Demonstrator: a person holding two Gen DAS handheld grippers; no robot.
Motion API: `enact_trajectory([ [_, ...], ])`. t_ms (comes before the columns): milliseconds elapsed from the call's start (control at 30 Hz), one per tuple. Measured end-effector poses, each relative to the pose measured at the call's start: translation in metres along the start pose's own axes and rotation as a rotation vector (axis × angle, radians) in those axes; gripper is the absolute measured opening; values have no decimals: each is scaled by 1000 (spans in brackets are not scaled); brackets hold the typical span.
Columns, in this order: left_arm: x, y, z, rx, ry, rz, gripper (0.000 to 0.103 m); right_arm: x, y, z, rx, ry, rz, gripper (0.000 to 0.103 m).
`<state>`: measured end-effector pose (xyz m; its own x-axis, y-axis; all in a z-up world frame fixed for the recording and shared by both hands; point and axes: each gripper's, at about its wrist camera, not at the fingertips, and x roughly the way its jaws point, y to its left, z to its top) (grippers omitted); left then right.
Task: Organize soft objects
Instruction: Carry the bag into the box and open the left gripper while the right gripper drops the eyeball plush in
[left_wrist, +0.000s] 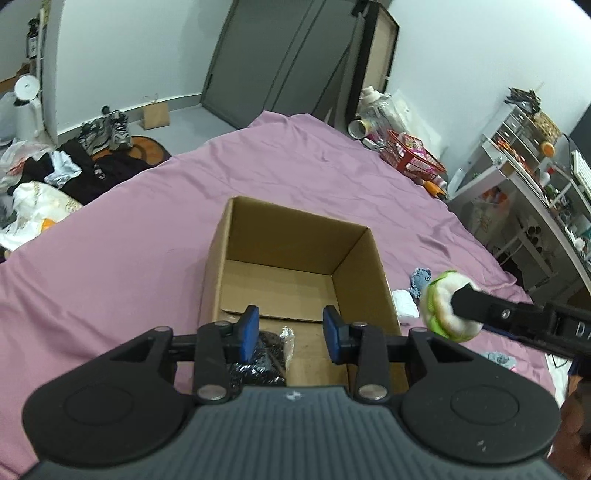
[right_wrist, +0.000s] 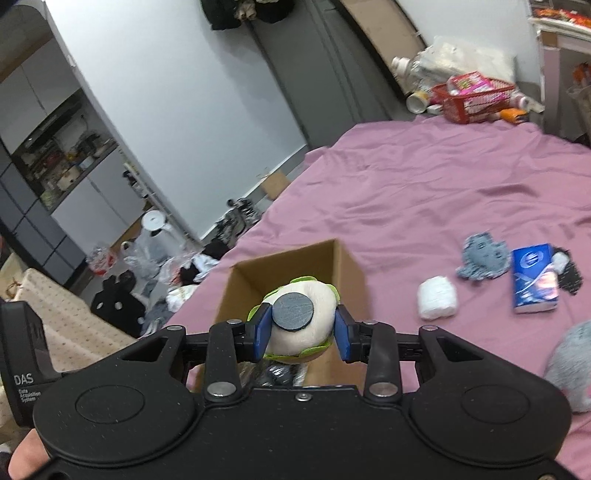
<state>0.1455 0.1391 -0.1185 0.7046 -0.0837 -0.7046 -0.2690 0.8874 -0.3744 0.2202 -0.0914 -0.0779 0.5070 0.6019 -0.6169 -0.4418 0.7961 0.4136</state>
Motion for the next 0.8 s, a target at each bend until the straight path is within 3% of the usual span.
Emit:
enact_trajectory([
  [333, -15, -1, -4, -57, 2, 25, 56, 4, 9, -4, -10, 33, 46, 51],
  [467, -21, -6, -4, -63, -2, 20, 74, -6, -3, -3, 13, 23, 14, 62],
  [633, -22, -22, -6, -33, -1, 3, 78, -33, -29, -7, 30, -5, -78, 81],
  [800, -16, -43, -7, 32, 17, -32, 79, -57, -59, -10, 65, -16, -129, 83],
])
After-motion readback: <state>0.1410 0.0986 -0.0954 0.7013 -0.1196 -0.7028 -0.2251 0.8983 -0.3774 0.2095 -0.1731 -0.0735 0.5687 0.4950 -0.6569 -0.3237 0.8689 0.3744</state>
